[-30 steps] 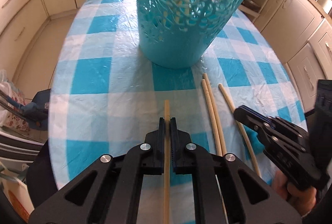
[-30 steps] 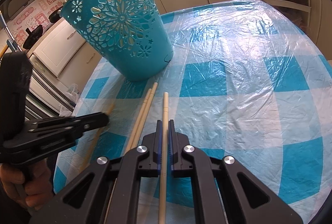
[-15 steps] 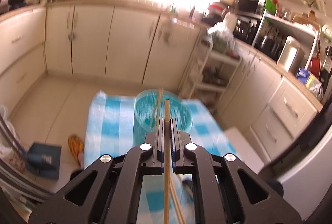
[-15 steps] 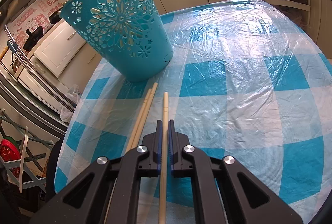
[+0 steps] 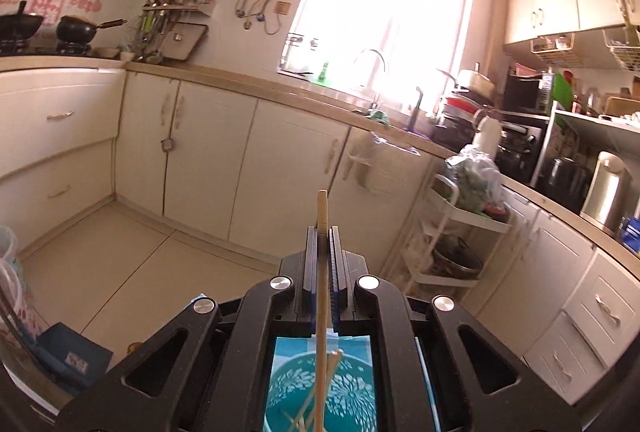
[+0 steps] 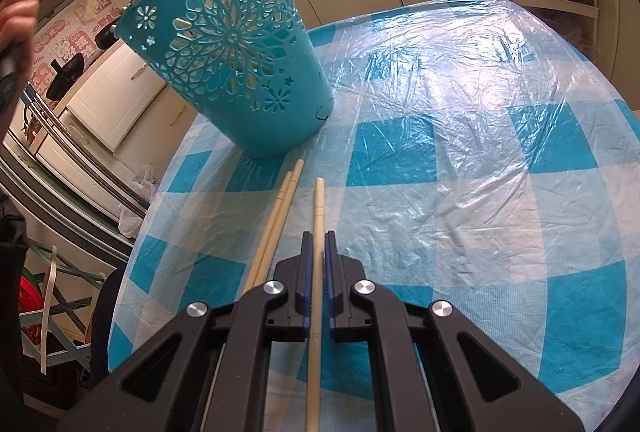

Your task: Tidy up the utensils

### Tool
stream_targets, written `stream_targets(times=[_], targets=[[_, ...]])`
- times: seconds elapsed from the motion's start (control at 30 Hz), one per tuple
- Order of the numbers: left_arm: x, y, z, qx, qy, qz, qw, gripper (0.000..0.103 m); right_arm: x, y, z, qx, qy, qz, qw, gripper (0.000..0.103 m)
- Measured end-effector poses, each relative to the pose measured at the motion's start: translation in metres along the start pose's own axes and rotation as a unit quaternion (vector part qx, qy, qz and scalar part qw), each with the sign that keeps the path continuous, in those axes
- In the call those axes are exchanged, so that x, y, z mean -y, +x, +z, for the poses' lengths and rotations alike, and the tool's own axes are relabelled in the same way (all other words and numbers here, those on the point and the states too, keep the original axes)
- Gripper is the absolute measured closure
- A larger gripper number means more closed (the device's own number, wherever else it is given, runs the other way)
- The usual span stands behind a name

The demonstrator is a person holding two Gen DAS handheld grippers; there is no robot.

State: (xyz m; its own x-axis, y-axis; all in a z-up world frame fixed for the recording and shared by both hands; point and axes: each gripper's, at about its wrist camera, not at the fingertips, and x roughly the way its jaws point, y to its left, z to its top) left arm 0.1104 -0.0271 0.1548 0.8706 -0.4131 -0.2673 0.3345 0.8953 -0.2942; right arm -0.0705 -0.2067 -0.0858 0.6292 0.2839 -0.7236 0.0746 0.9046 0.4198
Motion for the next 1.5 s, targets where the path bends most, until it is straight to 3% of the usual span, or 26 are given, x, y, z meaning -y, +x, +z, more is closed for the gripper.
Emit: stream_targets(times=[0.23,0.6,0.67,0.73,0.83,1.0,1.17,1.3,1.5], targets=[[0.002,0.026,-0.023,-0.014,0.009,0.012,0.9998,0.098,0.0,0.0,0.0,0.0,0.0,0.0,1.0,0.097],[0.005,0.031,-0.069,-0.091,0.069,0.022,0.9932,0.096,0.0,0.0,0.0,0.0,0.003,0.002,1.0,0.097],[0.005,0.025,-0.076,-0.101,0.083,0.028,0.991,0.091,0.0,0.0,0.0,0.0,0.002,0.002,1.0,0.097],[0.002,0.017,-0.078,-0.104,0.087,0.035,0.9902,0.068,0.0,0.0,0.0,0.0,0.003,0.002,1.0,0.097],[-0.008,-0.01,-0.081,-0.093,0.087,0.058,0.9903,0.042,0.001,-0.001,-0.001,0.0,0.006,0.005,1.0,0.097],[-0.031,-0.057,-0.099,-0.087,0.085,0.09,0.9885,0.021,0.0,-0.001,-0.001,0.0,0.003,0.002,1.0,0.097],[-0.055,-0.077,-0.145,-0.136,0.087,0.105,0.9812,0.017,-0.005,-0.002,-0.001,-0.004,-0.011,-0.003,1.0,0.092],[-0.072,-0.065,-0.186,-0.199,0.084,0.111,0.9701,0.017,-0.02,0.0,-0.002,-0.011,-0.056,-0.039,0.998,0.091],[-0.075,-0.042,-0.223,-0.25,0.088,0.11,0.958,0.017,-0.044,0.01,-0.003,-0.023,-0.145,-0.104,0.984,0.091]])
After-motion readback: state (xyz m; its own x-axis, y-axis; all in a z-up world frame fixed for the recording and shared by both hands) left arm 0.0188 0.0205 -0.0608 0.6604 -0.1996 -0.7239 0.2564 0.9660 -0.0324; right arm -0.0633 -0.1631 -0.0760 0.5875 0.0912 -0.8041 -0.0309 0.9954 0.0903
